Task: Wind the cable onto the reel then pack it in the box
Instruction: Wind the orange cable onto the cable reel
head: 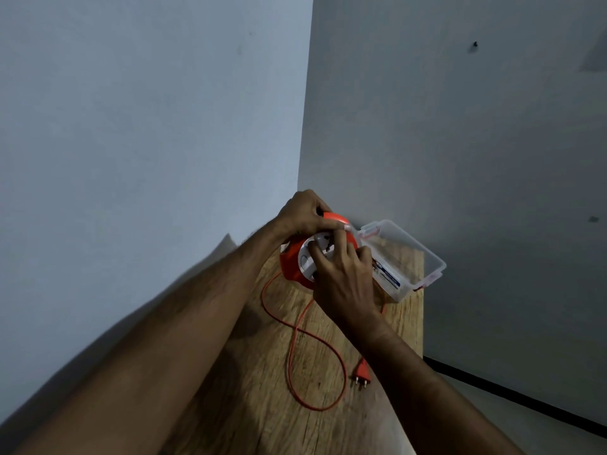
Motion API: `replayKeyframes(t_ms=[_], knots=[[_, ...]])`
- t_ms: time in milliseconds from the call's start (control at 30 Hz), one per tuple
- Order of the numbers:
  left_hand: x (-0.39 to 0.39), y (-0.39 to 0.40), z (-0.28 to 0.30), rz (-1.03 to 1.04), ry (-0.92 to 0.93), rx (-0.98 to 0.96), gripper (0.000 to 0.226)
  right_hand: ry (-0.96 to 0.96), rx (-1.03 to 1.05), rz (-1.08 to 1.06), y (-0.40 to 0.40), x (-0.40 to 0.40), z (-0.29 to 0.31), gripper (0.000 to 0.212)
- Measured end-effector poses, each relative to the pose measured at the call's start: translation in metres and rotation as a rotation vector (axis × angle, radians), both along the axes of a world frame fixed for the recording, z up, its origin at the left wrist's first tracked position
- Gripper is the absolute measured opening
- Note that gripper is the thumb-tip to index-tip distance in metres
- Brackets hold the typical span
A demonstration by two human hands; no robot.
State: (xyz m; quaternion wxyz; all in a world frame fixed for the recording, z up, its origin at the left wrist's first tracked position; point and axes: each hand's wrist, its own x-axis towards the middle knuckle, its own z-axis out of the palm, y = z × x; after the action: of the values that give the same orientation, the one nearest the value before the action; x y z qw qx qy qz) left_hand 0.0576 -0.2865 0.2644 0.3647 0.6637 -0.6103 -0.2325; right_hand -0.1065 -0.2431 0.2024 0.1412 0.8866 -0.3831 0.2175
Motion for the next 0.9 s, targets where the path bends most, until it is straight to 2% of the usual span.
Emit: replayKeyframes(t_ms=[167, 267, 400, 500, 600, 700, 767, 833, 900], knots=[[0.000, 0.001, -0.002, 0.004, -0.041, 0.009, 0.035, -0.067, -0.021, 0.120, -0.011, 0.003, -0.001, 0.046], [0.000, 0.003, -0.001, -0.008, -0.076, -0.004, 0.031, -0.151, -0.018, 0.154, -0.015, 0.003, 0.001, 0.050], [0.001, 0.004, -0.001, 0.021, -0.032, -0.016, 0.030, -0.370, 0.154, 0.082, -0.013, 0.004, 0.003, 0.051], [-0.002, 0.004, -0.004, 0.037, -0.015, -0.037, 0.035, -0.680, 0.389, -0.022, 0.000, 0.012, 0.006, 0.052], [-0.007, 0.003, -0.007, 0.051, -0.017, -0.063, 0.045, -1.032, 0.605, -0.240, 0.003, 0.024, 0.003, 0.054], [-0.010, 0.002, -0.006, 0.054, -0.054, -0.071, 0.045, -1.253, 0.859, -0.432, 0.001, 0.032, 0.001, 0.060], [-0.011, 0.001, -0.007, 0.047, -0.066, -0.075, 0.044, -1.465, 1.095, -0.501, -0.003, 0.037, 0.000, 0.061], [-0.011, 0.001, -0.007, 0.048, -0.081, -0.080, 0.043, -1.755, 1.383, -0.517, -0.006, 0.042, 0.006, 0.071], [-0.010, 0.001, -0.005, 0.049, -0.105, -0.073, 0.038, -1.856, 1.530, -0.495, -0.008, 0.042, 0.008, 0.075]])
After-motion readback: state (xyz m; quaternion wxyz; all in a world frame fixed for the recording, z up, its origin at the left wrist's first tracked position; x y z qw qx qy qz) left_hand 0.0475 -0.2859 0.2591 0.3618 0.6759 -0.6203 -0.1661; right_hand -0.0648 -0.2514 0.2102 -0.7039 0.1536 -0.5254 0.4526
